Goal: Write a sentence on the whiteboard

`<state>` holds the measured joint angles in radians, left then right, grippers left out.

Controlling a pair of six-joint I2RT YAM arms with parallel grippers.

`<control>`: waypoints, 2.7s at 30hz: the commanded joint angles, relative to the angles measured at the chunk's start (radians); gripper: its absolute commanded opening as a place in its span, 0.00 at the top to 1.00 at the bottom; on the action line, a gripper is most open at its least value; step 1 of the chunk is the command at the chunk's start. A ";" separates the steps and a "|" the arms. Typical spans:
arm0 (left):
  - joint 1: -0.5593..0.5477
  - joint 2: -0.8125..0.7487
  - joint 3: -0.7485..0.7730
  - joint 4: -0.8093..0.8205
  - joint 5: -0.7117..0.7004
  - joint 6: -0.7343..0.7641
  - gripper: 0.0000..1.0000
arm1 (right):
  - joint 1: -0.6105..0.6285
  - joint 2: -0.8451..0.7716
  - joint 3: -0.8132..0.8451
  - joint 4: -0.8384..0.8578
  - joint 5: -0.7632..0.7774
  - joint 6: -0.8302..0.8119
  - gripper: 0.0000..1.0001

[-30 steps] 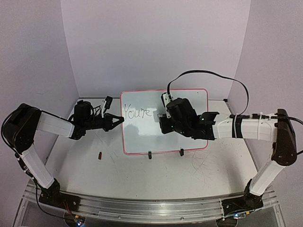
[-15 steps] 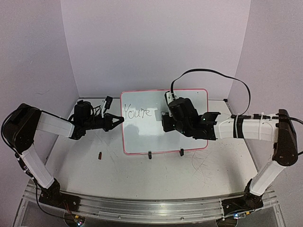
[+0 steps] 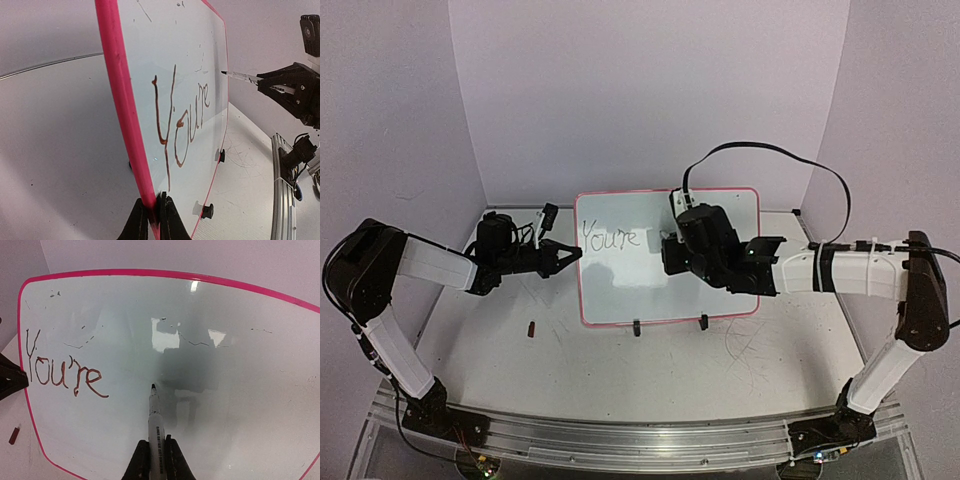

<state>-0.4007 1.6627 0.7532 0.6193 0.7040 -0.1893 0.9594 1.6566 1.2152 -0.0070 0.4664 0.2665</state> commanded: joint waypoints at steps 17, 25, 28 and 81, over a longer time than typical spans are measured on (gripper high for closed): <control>-0.028 0.013 0.030 -0.061 -0.070 0.086 1.00 | -0.016 0.046 0.069 0.034 0.014 -0.006 1.00; -0.028 0.014 0.032 -0.062 -0.072 0.088 1.00 | -0.016 0.070 0.093 0.034 -0.016 -0.019 1.00; -0.028 0.014 0.033 -0.062 -0.072 0.088 1.00 | -0.016 0.075 0.094 0.031 -0.033 -0.020 1.00; -0.034 0.021 0.038 -0.076 -0.077 0.097 1.00 | -0.025 0.036 0.047 -0.003 0.053 0.041 1.00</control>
<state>-0.4068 1.6630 0.7662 0.5995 0.6861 -0.1819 0.9504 1.6909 1.2173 -0.0151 0.4656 0.3084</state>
